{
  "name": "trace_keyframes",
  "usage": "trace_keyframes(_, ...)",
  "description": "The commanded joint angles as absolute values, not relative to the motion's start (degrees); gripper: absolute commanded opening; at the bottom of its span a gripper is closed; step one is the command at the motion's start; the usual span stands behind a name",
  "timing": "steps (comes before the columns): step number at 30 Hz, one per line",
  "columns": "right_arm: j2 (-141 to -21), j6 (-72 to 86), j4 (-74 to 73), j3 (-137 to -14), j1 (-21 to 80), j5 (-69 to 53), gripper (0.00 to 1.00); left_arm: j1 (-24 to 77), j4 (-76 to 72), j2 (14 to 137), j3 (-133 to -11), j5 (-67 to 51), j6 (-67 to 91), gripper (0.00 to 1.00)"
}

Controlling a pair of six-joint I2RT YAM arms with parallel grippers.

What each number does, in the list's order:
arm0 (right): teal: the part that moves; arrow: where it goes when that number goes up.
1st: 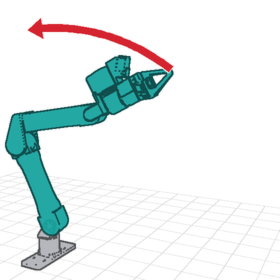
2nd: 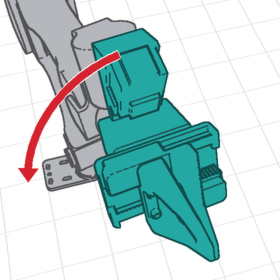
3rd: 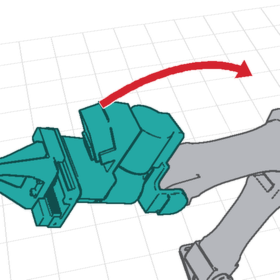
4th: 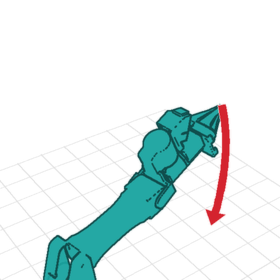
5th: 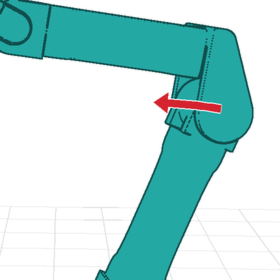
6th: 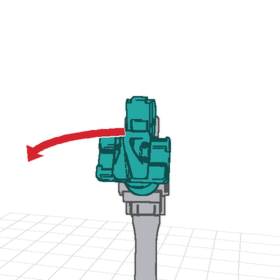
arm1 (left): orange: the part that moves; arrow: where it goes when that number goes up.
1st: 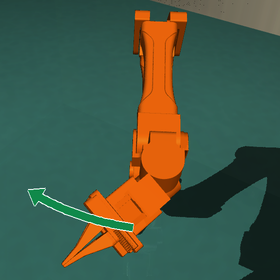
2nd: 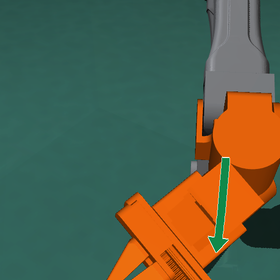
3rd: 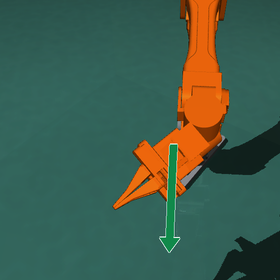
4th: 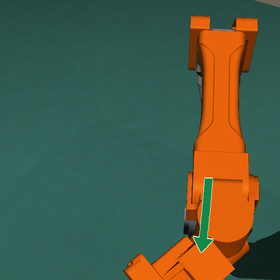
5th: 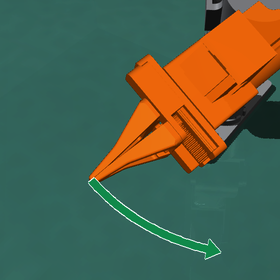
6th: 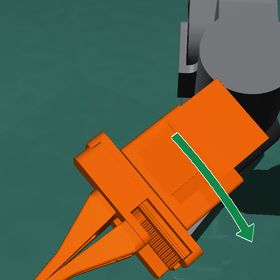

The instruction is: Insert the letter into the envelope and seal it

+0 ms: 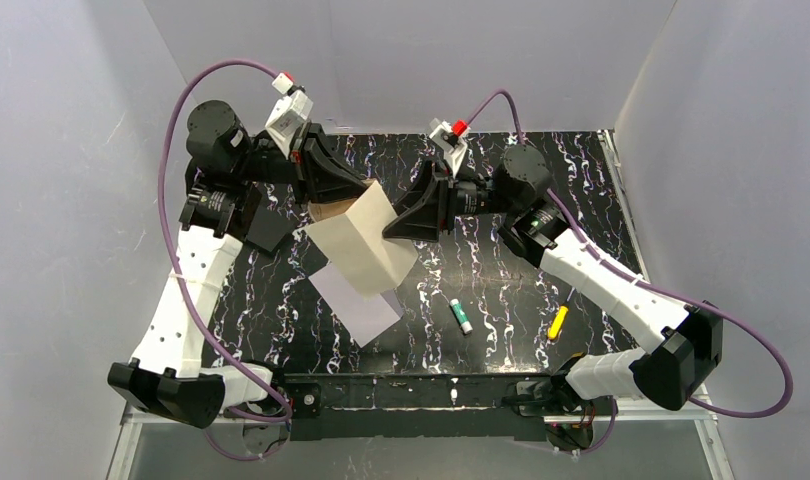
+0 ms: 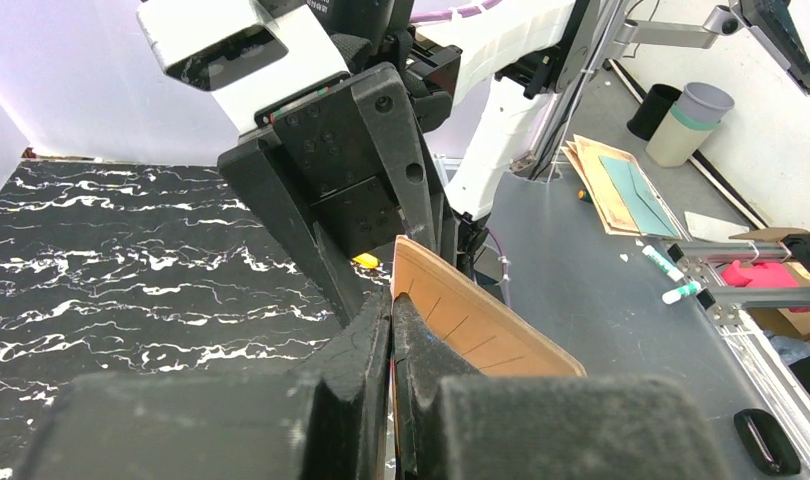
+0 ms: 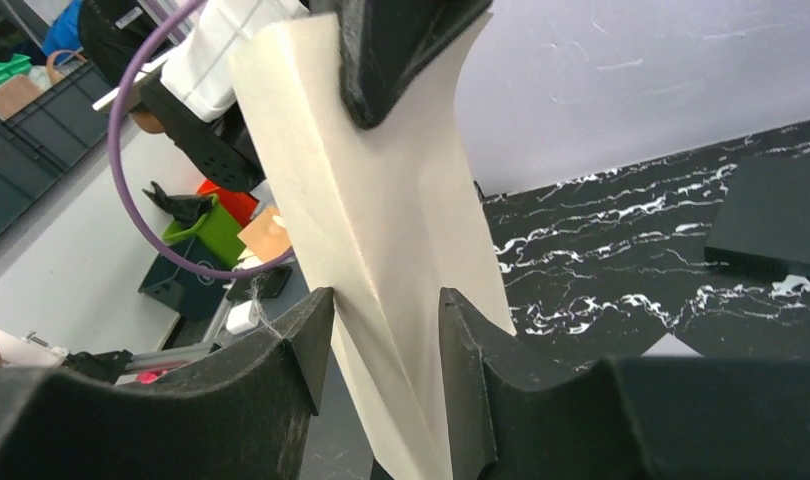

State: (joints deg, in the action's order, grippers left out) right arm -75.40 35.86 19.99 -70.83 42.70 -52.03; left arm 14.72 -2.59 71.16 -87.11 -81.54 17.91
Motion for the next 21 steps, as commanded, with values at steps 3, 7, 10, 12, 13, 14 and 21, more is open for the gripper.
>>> trace_keyframes(3, -75.23, 45.4, 35.38, -69.66, 42.36, -53.48, 0.46, 14.3, -3.34, 68.93, -87.5, -83.64, 17.23, 0.0)
trace_keyframes(7, -75.28, 45.27, 35.11, -69.85, 42.36, -53.66, 0.34, 14.33, -3.43, 68.82, -87.49, -83.54, 17.19, 0.0)
trace_keyframes(10, -75.46, 45.18, 34.94, -69.96, 42.34, -54.1, 0.3, 14.3, -3.56, 68.82, -87.92, -82.91, 17.09, 0.0)
trace_keyframes(12, -75.9, 45.04, 34.75, -70.11, 42.43, -54.68, 0.28, 14.31, -3.52, 68.97, -88.06, -82.05, 17.05, 0.0)
trace_keyframes(13, -76.16, 45.15, 34.69, -70.13, 42.51, -55.01, 0.28, 14.28, -3.44, 68.91, -88.13, -81.29, 17.23, 0.0)
trace_keyframes(14, -76.46, 45.17, 34.59, -70.14, 42.6, -55.24, 0.27, 14.28, -3.43, 69.01, -88.16, -80.54, 17.37, 0.0)
trace_keyframes(21, -77.97, 44.26, 33.45, -70.77, 42.98, -55.08, 0.16, 14.3, -3.6, 68.43, -87.71, -76.14, 17.65, 0.0)
